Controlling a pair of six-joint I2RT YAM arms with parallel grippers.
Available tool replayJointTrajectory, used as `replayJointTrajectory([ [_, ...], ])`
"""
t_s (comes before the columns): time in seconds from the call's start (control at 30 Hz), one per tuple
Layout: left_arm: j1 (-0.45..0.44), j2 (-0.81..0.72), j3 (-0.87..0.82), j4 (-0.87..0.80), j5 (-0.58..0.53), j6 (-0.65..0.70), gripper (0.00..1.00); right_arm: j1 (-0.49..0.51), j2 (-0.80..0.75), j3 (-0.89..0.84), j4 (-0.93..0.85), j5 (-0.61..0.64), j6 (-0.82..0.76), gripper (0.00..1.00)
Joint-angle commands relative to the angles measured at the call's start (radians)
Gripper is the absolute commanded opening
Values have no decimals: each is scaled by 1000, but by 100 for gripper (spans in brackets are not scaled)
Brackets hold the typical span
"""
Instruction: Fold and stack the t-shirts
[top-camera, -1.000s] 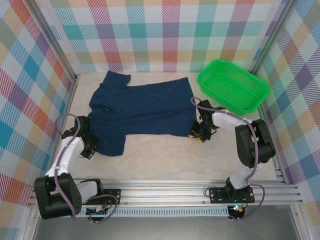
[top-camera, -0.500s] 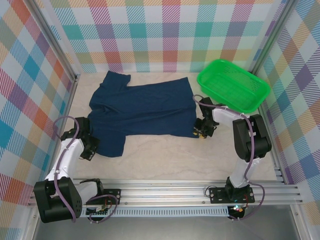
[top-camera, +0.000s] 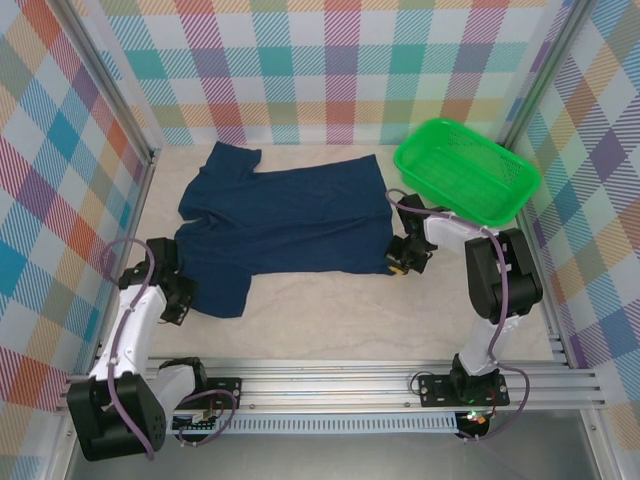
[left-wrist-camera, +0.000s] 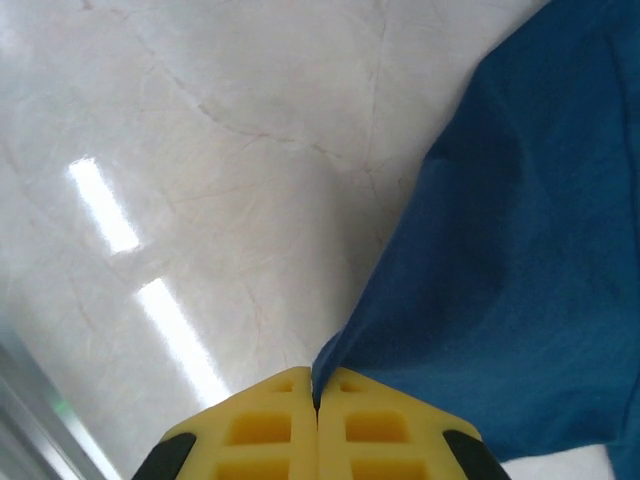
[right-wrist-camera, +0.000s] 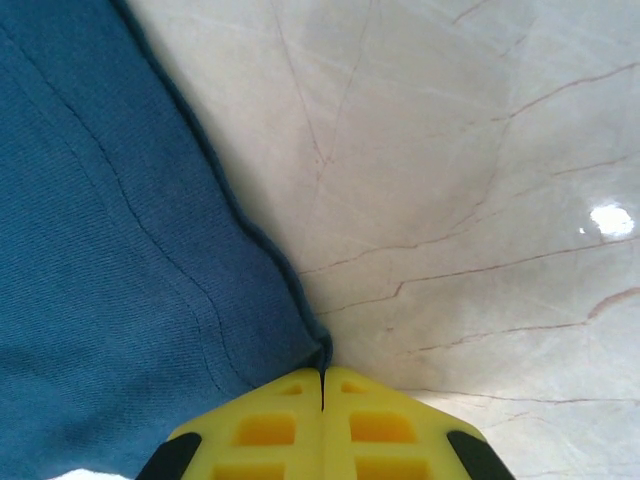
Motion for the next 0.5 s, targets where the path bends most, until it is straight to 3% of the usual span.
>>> replayJointTrajectory([
  [0.0, -15, -91, 32, -171, -22, -116, 0, 13, -57, -8, -55, 7, -32, 0],
  [0.27, -126, -355, 22, -451, -25, -334, 0, 53, -127, -76, -152, -40, -110, 0],
  [0.47, -180, -409, 38, -518, 4, -405, 0, 58, -215, -176, -207, -25, -132, 0],
])
